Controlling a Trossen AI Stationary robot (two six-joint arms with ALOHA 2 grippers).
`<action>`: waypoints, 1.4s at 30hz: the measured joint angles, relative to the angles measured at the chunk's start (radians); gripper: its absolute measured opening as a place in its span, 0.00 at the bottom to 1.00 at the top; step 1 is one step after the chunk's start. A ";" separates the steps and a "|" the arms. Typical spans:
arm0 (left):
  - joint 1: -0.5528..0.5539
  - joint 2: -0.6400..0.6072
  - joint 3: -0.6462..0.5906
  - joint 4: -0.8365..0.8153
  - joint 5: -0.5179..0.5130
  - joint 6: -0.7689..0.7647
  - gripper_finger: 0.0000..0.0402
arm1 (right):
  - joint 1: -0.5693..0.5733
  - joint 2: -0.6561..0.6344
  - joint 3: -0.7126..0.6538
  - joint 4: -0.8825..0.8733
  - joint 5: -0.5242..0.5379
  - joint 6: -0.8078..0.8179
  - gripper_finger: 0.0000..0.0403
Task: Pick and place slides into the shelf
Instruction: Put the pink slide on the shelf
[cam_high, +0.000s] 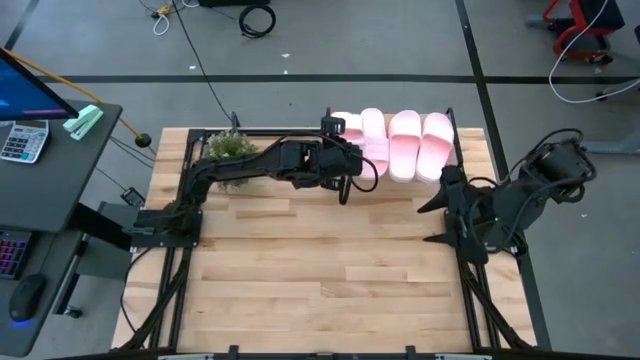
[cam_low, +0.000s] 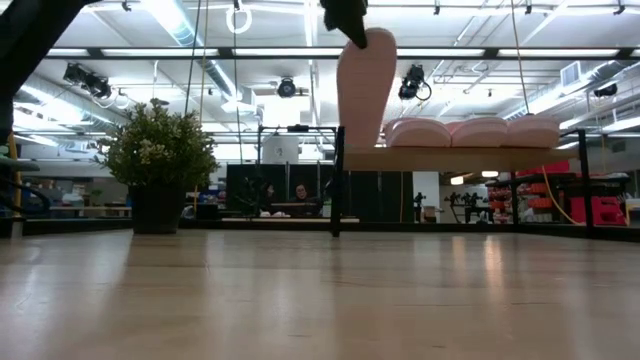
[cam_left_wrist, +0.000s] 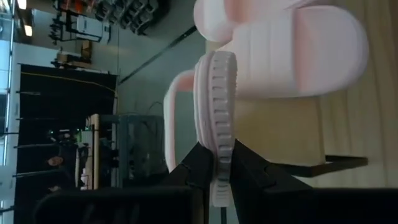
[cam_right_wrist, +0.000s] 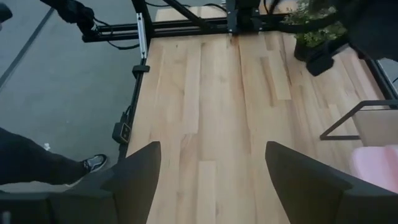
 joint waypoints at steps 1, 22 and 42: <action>0.004 0.001 0.000 -0.008 0.004 0.001 0.11 | 0.006 0.004 0.000 0.000 0.001 0.004 0.73; -0.011 0.096 0.000 -0.114 0.268 0.103 0.11 | 0.029 0.030 0.000 0.002 0.010 0.016 0.73; -0.002 0.115 -0.002 -0.158 0.139 0.282 0.09 | 0.127 0.030 0.000 0.001 0.089 0.088 0.73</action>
